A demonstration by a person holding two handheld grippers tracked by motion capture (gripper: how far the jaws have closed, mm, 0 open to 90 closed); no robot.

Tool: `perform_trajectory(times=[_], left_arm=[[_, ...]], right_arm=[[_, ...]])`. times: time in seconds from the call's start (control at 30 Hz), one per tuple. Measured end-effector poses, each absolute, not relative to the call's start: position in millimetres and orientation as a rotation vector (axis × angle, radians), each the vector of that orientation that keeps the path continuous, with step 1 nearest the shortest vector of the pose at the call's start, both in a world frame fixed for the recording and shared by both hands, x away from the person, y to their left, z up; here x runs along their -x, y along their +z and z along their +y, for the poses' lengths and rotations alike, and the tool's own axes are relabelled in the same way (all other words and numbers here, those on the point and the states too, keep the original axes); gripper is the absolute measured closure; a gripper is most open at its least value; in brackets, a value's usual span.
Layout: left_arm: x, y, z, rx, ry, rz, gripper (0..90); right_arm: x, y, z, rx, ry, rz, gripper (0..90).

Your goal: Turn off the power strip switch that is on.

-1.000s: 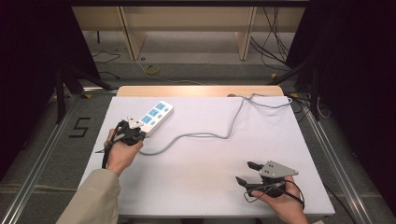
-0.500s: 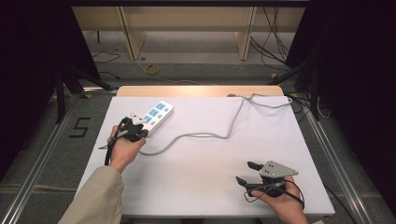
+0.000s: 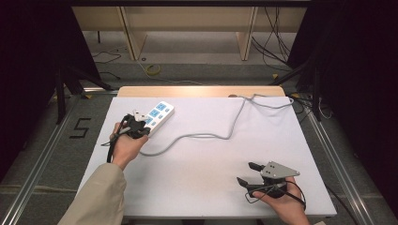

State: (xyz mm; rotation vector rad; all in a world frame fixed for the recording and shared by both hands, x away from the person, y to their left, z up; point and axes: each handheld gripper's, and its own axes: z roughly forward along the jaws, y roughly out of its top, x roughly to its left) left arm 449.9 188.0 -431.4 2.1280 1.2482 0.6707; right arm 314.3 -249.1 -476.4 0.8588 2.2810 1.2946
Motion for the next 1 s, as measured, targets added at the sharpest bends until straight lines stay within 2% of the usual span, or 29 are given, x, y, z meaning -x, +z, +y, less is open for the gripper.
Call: perform_trajectory(times=[1.0], left_arm=[[-480,-429,186,-2.165,0.657,1.291,89.7]], right_arm=[[-314,-476,-249,-0.858,1.295,2.280,30.5]])
